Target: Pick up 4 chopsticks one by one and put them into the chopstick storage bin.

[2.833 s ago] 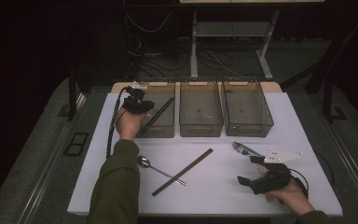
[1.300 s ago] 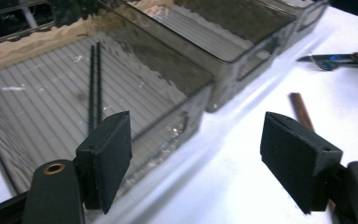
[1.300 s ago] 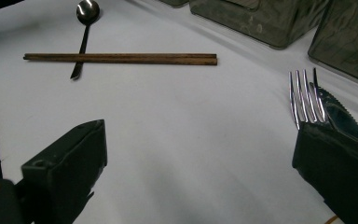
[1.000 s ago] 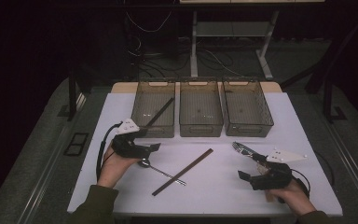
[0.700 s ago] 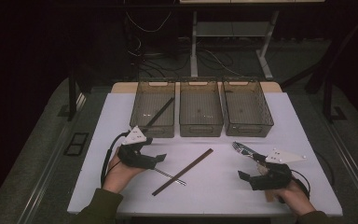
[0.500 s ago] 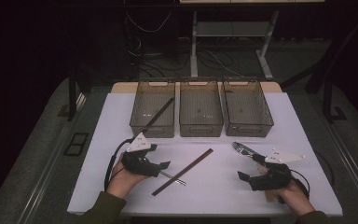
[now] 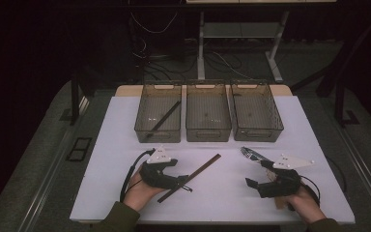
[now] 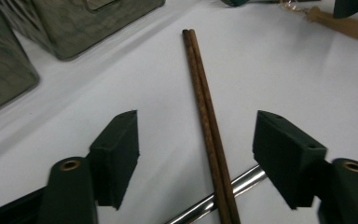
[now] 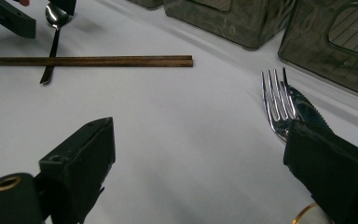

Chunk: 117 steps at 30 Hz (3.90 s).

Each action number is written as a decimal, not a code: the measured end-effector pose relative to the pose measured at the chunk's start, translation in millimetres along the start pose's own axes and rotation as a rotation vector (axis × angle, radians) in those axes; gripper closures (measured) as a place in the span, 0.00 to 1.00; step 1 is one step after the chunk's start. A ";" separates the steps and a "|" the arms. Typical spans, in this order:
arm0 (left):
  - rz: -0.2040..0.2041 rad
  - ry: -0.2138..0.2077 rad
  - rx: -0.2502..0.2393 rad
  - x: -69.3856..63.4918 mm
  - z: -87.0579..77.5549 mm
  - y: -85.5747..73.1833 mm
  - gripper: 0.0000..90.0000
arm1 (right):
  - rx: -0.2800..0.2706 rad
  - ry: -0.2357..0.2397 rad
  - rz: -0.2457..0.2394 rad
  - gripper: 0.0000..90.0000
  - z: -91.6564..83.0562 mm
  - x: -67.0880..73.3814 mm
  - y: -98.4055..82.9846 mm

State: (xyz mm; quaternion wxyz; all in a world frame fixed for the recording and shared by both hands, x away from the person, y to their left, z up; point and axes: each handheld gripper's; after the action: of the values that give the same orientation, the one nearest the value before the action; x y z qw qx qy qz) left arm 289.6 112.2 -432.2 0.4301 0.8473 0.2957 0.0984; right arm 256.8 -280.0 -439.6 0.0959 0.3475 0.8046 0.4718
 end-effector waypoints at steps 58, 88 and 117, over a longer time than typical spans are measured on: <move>0.103 0.108 0.155 -20.0 24.8 -0.7 0.94 | 0.007 0.003 -0.012 0.10 1.7 1.7 -0.1; 0.062 0.008 0.101 -10.6 2.2 7.7 0.94 | 0.004 0.007 -0.008 0.10 0.9 1.2 0.1; 0.046 0.008 0.059 10.0 -32.7 9.3 0.94 | 0.006 0.010 -0.008 0.10 0.1 2.3 0.3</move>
State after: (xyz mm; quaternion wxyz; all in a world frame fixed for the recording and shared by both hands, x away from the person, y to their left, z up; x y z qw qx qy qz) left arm 287.7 135.7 -405.8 0.4014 0.8658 0.2806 0.1029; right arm 255.3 -278.4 -439.0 0.0927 0.3422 0.8078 0.4709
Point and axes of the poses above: each handheld gripper's, and its own axes: z roughly forward along the jaws, y roughly out of its top, x roughly to its left, and after that the axes turned 5 degrees about y, right-handed
